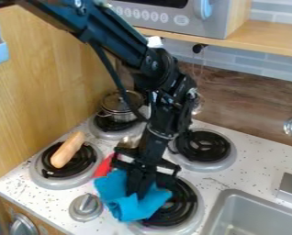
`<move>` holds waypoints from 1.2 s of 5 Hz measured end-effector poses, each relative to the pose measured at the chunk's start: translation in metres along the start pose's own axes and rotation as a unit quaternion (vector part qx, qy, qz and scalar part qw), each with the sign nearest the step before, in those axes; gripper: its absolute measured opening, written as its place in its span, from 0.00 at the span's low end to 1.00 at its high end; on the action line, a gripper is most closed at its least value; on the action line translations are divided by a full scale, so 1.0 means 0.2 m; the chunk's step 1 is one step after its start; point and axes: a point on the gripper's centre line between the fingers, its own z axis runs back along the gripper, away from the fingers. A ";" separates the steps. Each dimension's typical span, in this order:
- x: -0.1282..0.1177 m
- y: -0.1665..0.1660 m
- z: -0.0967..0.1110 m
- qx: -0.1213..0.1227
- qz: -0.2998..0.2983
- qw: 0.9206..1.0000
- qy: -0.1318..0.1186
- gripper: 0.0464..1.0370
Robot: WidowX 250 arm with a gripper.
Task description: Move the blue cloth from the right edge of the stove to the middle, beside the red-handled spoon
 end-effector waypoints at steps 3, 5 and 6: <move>0.29 -0.03 0.09 -0.008 0.025 0.998 -0.050 0.04; 0.46 0.04 0.03 -0.015 0.069 0.996 -0.049 0.07; 0.49 0.06 0.03 -0.007 0.078 0.995 -0.063 0.26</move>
